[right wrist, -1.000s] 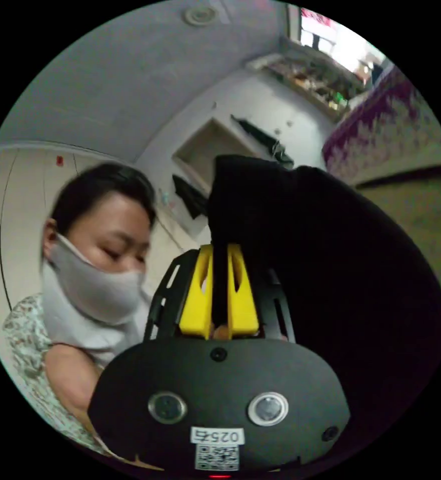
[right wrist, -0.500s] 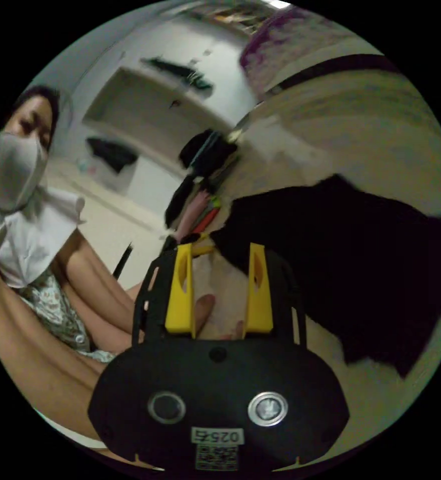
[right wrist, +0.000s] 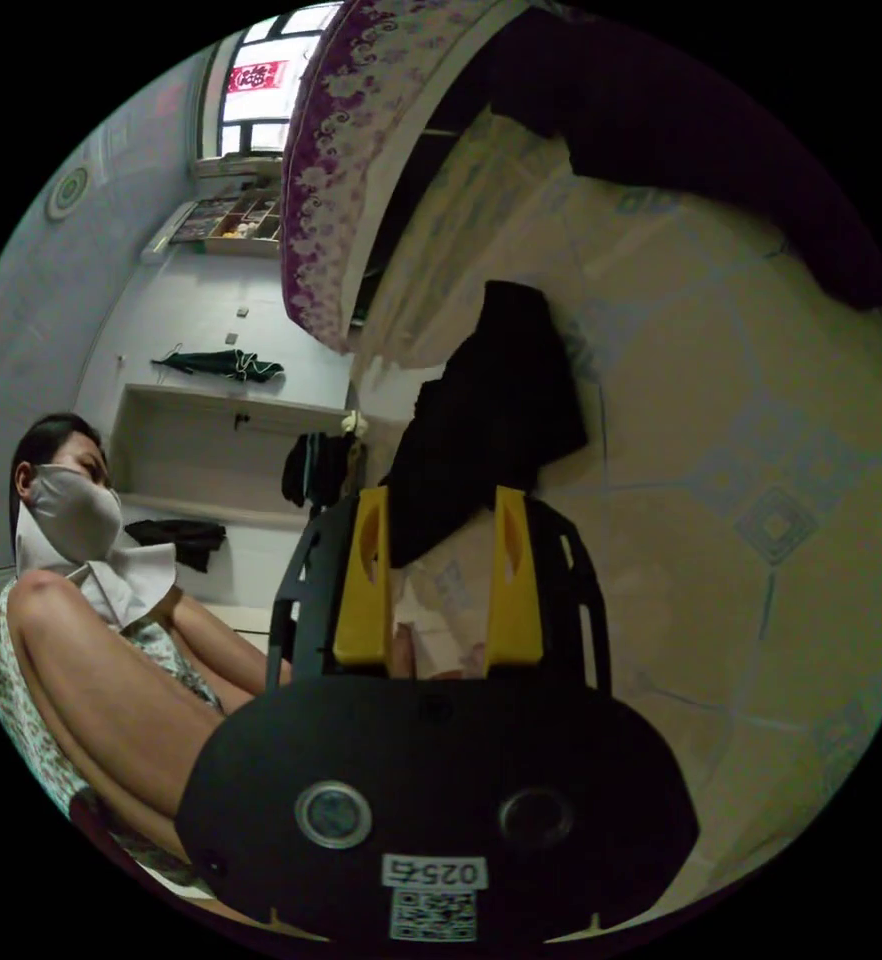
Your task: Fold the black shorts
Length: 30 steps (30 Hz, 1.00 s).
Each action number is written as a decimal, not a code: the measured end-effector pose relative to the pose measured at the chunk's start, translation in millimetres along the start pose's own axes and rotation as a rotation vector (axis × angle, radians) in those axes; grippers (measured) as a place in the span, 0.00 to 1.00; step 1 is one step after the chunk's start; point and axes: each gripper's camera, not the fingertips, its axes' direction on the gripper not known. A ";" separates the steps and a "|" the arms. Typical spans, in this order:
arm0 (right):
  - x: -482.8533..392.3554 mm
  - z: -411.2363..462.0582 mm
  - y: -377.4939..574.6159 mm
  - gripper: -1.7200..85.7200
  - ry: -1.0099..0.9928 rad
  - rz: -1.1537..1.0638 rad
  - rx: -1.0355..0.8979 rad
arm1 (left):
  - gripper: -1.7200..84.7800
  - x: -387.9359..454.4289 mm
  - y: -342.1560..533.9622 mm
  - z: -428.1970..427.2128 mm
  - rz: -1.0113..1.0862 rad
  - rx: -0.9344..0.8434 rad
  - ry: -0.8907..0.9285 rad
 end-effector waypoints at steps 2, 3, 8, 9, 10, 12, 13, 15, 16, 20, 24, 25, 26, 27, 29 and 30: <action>9.3 4.1 2.3 0.18 -0.045 0.002 -0.014 | 0.07 -6.1 -1.2 -5.5 0.011 -0.018 0.033; 16.9 6.0 3.9 0.18 -0.083 0.015 -0.027 | 0.07 -13.8 -0.1 -11.2 -0.005 -0.018 0.126; 47.1 3.8 15.3 0.20 -0.257 0.072 -0.042 | 0.04 29.8 8.7 -54.9 0.173 0.044 0.668; 57.5 7.1 18.5 0.23 -0.338 0.123 -0.061 | 0.04 67.0 8.8 -66.3 0.304 0.013 0.694; 69.8 12.4 22.5 0.24 -0.456 0.188 -0.069 | 0.03 108.1 10.6 -76.9 0.435 -0.008 0.707; 90.5 25.6 30.1 0.27 -0.667 0.310 -0.075 | 0.03 167.1 14.9 -89.9 0.613 -0.035 0.783; 103.4 34.9 35.0 0.29 -0.792 0.396 -0.049 | 0.03 200.1 17.4 -96.0 0.687 -0.063 0.866; 119.2 47.2 40.0 0.31 -0.926 0.494 0.005 | 0.03 242.7 21.4 -104.7 0.766 -0.104 1.003; 126.2 51.5 40.3 0.34 -0.965 0.523 0.058 | 0.03 266.5 24.4 -110.6 0.799 -0.127 1.079; 137.1 63.2 25.4 0.37 -1.018 0.506 0.174 | 0.03 320.5 33.8 -134.0 0.893 -0.176 1.186; 150.9 46.0 4.3 0.32 -1.234 0.498 0.477 | 0.03 354.5 48.5 -177.8 1.008 -0.129 1.114; 155.0 28.8 -1.9 0.31 -1.228 0.469 0.515 | 0.03 357.2 52.5 -192.7 1.037 -0.100 1.103; 157.8 17.7 -4.9 0.30 -1.197 0.457 0.532 | 0.03 357.7 54.2 -200.0 1.044 -0.093 1.103; 165.0 -3.9 -11.6 0.29 -1.130 0.438 0.551 | 0.03 356.8 58.5 -215.5 1.062 -0.070 1.110; 172.4 -23.0 -29.5 0.26 -1.130 0.369 0.493 | 0.03 354.3 69.7 -238.2 1.123 -0.036 1.071; 175.0 -31.8 -40.6 0.15 -1.103 0.329 0.448 | 0.03 350.0 80.3 -251.4 1.174 0.025 1.020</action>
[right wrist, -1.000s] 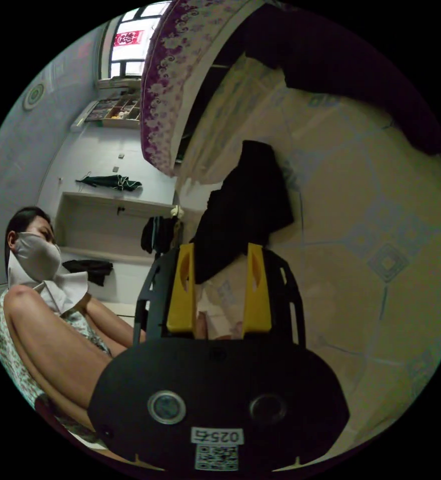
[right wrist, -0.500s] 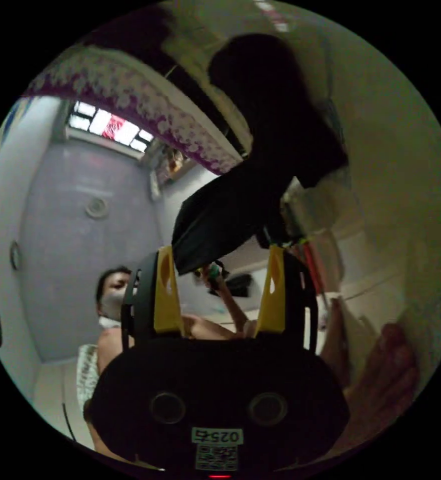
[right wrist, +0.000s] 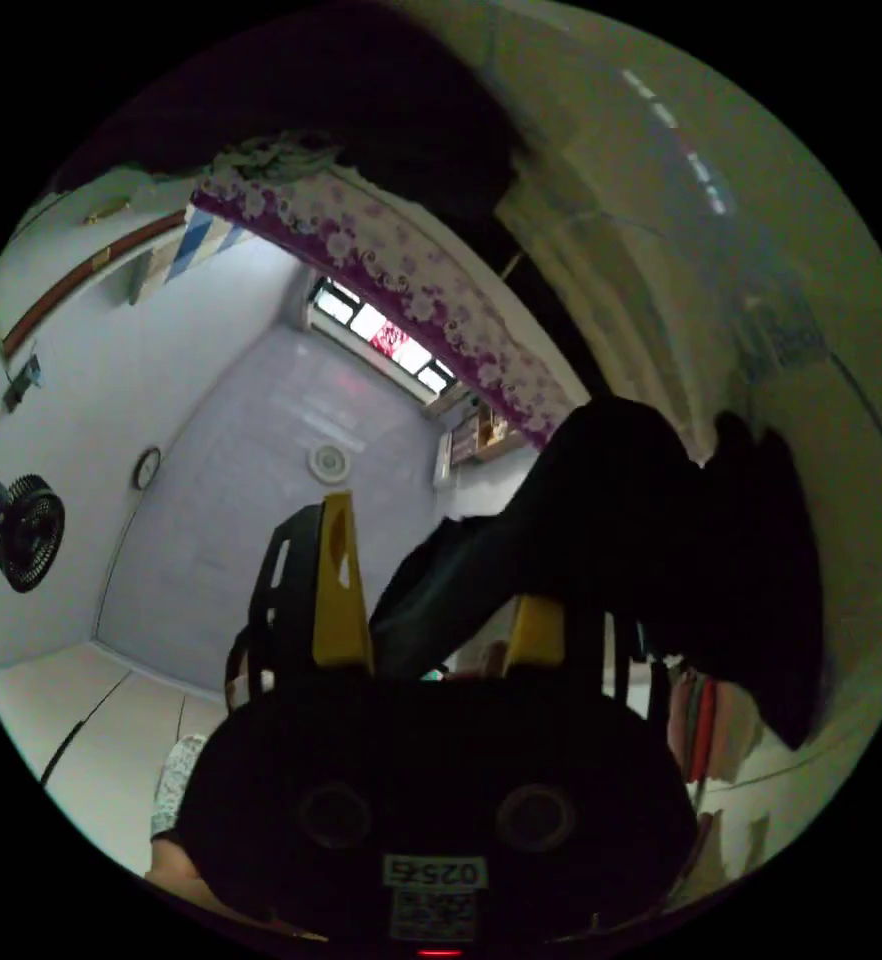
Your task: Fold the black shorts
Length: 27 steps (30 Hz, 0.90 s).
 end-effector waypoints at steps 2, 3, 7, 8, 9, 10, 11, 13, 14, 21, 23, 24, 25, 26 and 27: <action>-7.6 -0.5 -11.2 0.05 0.086 0.024 -0.021 | 0.03 14.9 7.1 -11.2 0.021 0.039 -0.046; -15.5 2.1 -18.8 0.03 0.019 0.006 -0.017 | 0.03 16.5 13.0 -20.5 0.005 0.064 -0.037; -114.0 44.5 -31.1 0.01 0.057 -0.266 -0.119 | 0.03 2.7 37.8 -72.1 -0.077 0.212 -0.113; -131.9 53.0 -28.8 0.01 0.053 -0.316 -0.144 | 0.03 -1.0 41.3 -81.3 -0.089 0.239 -0.119; -166.7 70.2 -20.7 0.01 0.043 -0.415 -0.197 | 0.03 -8.6 48.5 -99.0 -0.111 0.292 -0.136; -197.4 88.5 -9.6 0.01 0.049 -0.482 -0.253 | 0.03 -16.9 55.3 -114.8 -0.116 0.329 -0.163; -211.1 98.0 -3.3 0.01 0.064 -0.512 -0.284 | 0.03 -21.9 58.7 -121.8 -0.129 0.345 -0.175; -253.0 132.7 25.8 0.01 0.191 -0.656 -0.392 | 0.03 -45.2 74.4 -140.7 -0.187 0.403 -0.186; -259.2 139.2 33.5 0.01 0.233 -0.693 -0.406 | 0.03 -52.2 79.2 -143.8 -0.206 0.409 -0.178; -157.8 96.5 40.6 0.01 0.799 -0.361 -0.319 | 0.03 -155.9 200.8 -164.7 -0.704 0.343 -0.315; -103.2 58.3 34.1 0.01 0.932 -0.173 -0.282 | 0.03 -185.4 242.2 -166.4 -0.855 0.256 -0.384; -65.4 34.0 31.4 0.01 1.018 -0.030 -0.288 | 0.03 -204.3 271.2 -166.5 -0.994 0.217 -0.421; -34.8 10.8 34.6 0.02 1.091 0.121 -0.252 | 0.03 -218.5 296.0 -164.0 -1.101 0.191 -0.460; -22.3 0.4 38.2 0.02 1.110 0.193 -0.230 | 0.03 -224.4 305.3 -161.6 -1.140 0.165 -0.459; -11.2 -13.8 48.6 0.02 0.973 0.211 -0.189 | 0.03 -231.6 318.6 -155.4 -1.196 0.134 -0.460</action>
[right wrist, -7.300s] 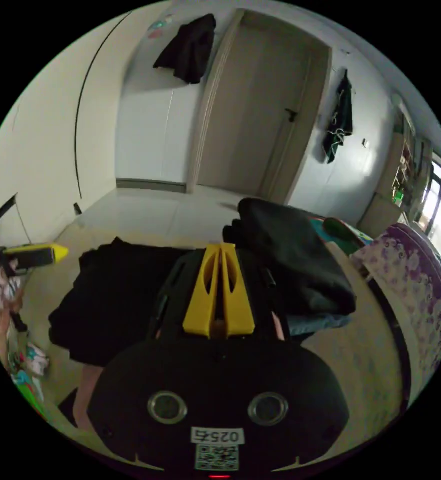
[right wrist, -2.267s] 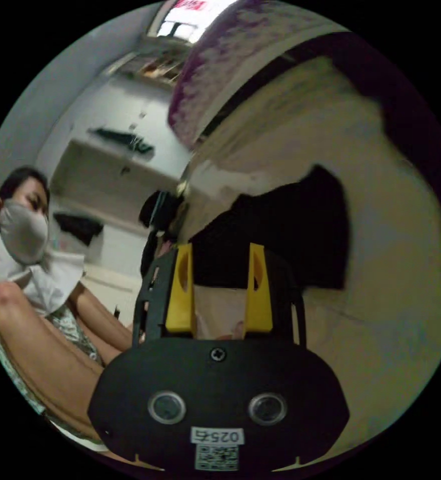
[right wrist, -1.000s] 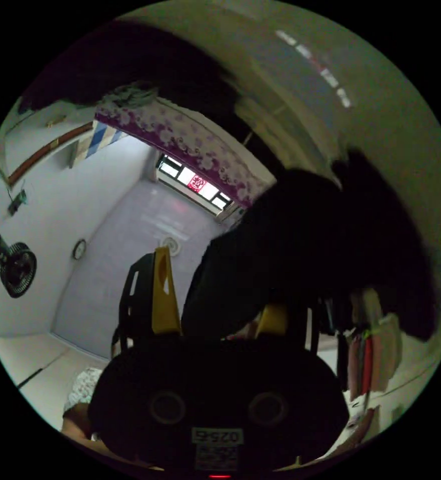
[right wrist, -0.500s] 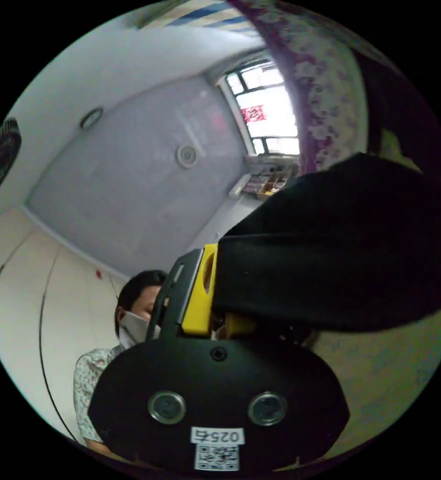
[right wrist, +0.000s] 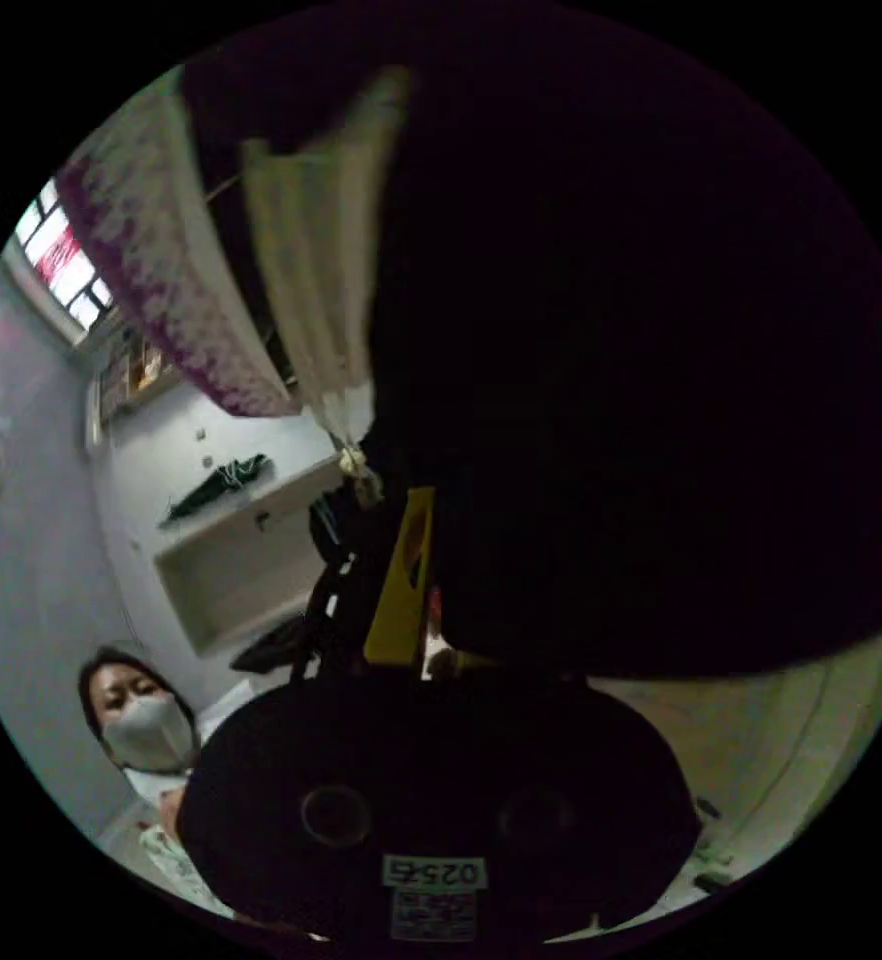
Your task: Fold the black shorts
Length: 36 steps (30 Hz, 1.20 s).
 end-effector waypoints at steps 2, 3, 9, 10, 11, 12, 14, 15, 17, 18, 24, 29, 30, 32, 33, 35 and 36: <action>15.1 2.3 14.5 0.03 -0.146 0.065 0.044 | 0.03 2.3 3.6 8.2 0.018 0.016 -0.016; 16.7 3.7 23.1 0.06 -0.180 0.049 0.048 | 0.04 10.1 4.4 14.3 0.031 0.012 -0.059; -12.8 -8.3 88.2 0.17 -0.076 -0.080 0.164 | 0.05 46.8 -0.5 48.5 0.040 0.035 -0.284; -23.9 -14.7 104.2 0.17 0.006 -0.117 0.233 | 0.05 52.5 -2.0 54.7 0.043 0.055 -0.307; -29.9 -18.1 111.6 0.17 0.050 -0.136 0.273 | 0.05 54.6 -3.0 57.7 0.037 0.065 -0.316; -42.7 -23.9 124.7 0.17 0.135 -0.182 0.347 | 0.05 58.1 -5.1 63.2 0.017 0.088 -0.337; -60.9 -29.8 139.2 0.18 0.262 -0.232 0.457 | 0.05 63.5 -7.9 69.6 -0.012 0.139 -0.378; -71.9 -30.7 143.9 0.18 0.337 -0.258 0.497 | 0.05 67.2 -8.9 73.2 -0.045 0.184 -0.418; -84.2 -26.4 144.5 0.19 0.413 -0.272 0.501 | 0.05 74.5 -9.0 82.7 -0.069 0.237 -0.489; -93.0 -20.5 143.4 0.19 0.447 -0.298 0.473 | 0.06 81.3 -8.3 92.5 -0.058 0.251 -0.503; -173.0 28.5 152.6 0.22 0.721 -0.539 0.315 | 0.09 144.8 25.7 163.7 0.107 0.325 -0.818; -226.3 59.6 159.1 0.17 1.131 -0.678 0.269 | 0.08 227.5 82.9 237.0 0.325 0.605 -0.976; -226.7 61.2 152.5 0.17 1.162 -0.662 0.241 | 0.08 259.2 94.8 271.2 0.466 0.618 -1.012; -220.6 61.7 136.9 0.18 1.115 -0.615 0.148 | 0.08 301.1 100.9 336.1 0.692 0.504 -0.933; -214.1 62.0 125.4 0.19 1.059 -0.574 0.082 | 0.08 322.3 96.0 386.7 0.823 0.335 -0.807; -204.2 63.5 112.4 0.20 1.002 -0.508 0.023 | 0.08 345.1 84.7 468.2 0.959 0.070 -0.618; -200.8 65.1 109.3 0.18 0.994 -0.487 0.014 | 0.09 356.3 79.0 527.1 1.043 -0.121 -0.514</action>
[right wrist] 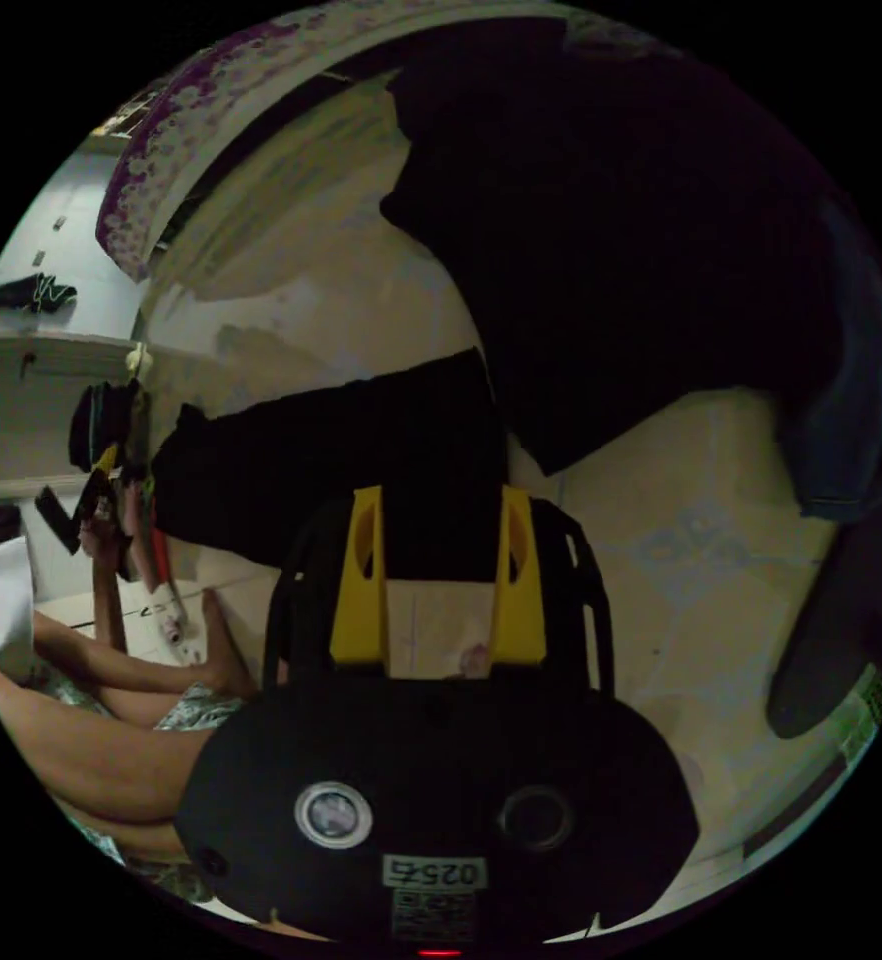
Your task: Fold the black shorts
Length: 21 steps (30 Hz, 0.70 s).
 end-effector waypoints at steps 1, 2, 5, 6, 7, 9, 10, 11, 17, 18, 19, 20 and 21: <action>-3.0 -3.8 1.5 0.17 0.015 -0.001 0.029 | 0.09 22.6 -27.6 48.6 0.121 -0.110 0.129; -4.9 -5.0 1.7 0.17 0.019 -0.007 0.025 | 0.09 34.2 -39.4 71.9 0.174 -0.162 0.172; -15.3 -9.3 5.3 0.17 0.017 -0.025 0.020 | 0.10 95.1 -82.1 171.4 0.417 -0.351 0.260; -20.3 -10.9 6.6 0.17 0.030 -0.036 0.019 | 0.11 120.6 -93.2 205.1 0.511 -0.417 0.262; -25.6 -12.7 7.2 0.17 0.052 -0.044 0.012 | 0.11 145.7 -101.5 234.4 0.592 -0.476 0.242; -33.8 -16.7 8.3 0.18 0.107 -0.050 0.007 | 0.11 181.7 -109.1 270.0 0.714 -0.521 0.211; -38.5 -18.2 9.0 0.18 0.141 -0.052 -0.010 | 0.11 201.1 -113.8 288.6 0.761 -0.542 0.196; -40.7 -18.6 9.4 0.18 0.147 -0.055 -0.020 | 0.10 209.0 -115.8 296.0 0.775 -0.541 0.189; -48.4 -18.2 15.9 0.08 0.194 -0.013 -0.059 | 0.05 236.2 -121.5 347.3 0.714 -0.621 0.195; -51.2 -21.3 17.8 0.07 0.205 -0.015 -0.061 | 0.03 236.6 -122.7 350.2 0.690 -0.622 0.217; -54.1 -26.2 20.0 0.05 0.201 -0.015 -0.049 | 0.02 236.9 -123.5 352.5 0.654 -0.626 0.244; -55.5 -29.0 21.2 0.04 0.200 -0.015 -0.042 | 0.02 237.2 -123.6 352.7 0.638 -0.619 0.249; -57.3 -35.0 23.1 0.03 0.190 -0.006 -0.024 | 0.01 239.4 -122.9 351.8 0.625 -0.601 0.239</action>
